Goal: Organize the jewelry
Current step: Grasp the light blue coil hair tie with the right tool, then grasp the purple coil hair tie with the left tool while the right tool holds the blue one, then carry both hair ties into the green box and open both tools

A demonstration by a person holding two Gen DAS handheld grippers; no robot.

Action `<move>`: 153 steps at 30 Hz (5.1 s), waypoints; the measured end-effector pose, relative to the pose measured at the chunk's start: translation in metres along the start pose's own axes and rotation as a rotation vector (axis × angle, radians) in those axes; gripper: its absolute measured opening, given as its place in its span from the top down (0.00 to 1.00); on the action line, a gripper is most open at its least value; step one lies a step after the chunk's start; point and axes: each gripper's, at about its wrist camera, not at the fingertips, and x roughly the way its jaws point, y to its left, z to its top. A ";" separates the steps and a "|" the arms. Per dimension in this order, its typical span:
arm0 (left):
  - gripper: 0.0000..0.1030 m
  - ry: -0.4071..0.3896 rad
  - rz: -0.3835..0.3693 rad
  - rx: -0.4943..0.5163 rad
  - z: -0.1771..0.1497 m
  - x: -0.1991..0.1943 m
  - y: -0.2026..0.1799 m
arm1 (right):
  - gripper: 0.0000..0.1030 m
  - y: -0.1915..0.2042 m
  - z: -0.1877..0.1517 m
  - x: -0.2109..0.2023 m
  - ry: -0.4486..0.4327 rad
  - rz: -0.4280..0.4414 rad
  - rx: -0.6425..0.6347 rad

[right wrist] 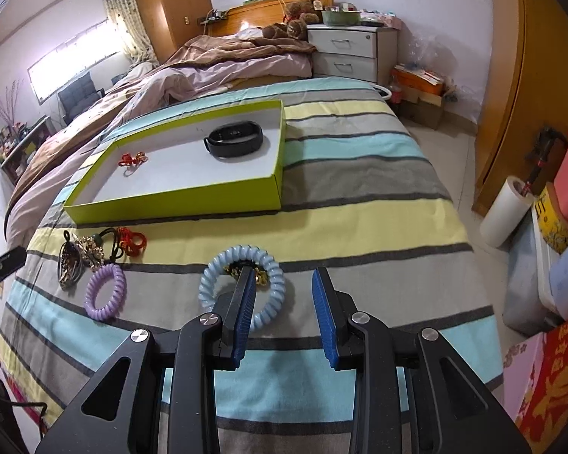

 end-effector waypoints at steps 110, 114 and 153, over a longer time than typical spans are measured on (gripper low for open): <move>0.91 -0.024 0.046 0.250 0.052 0.022 -0.082 | 0.91 0.039 0.055 -0.023 -0.126 0.120 -0.079; 0.91 -0.020 0.049 0.240 0.065 0.030 -0.076 | 0.91 0.049 0.073 -0.013 -0.124 0.123 -0.097; 0.91 0.129 0.071 0.190 0.103 0.142 -0.045 | 0.91 0.100 0.134 0.132 0.099 0.097 -0.224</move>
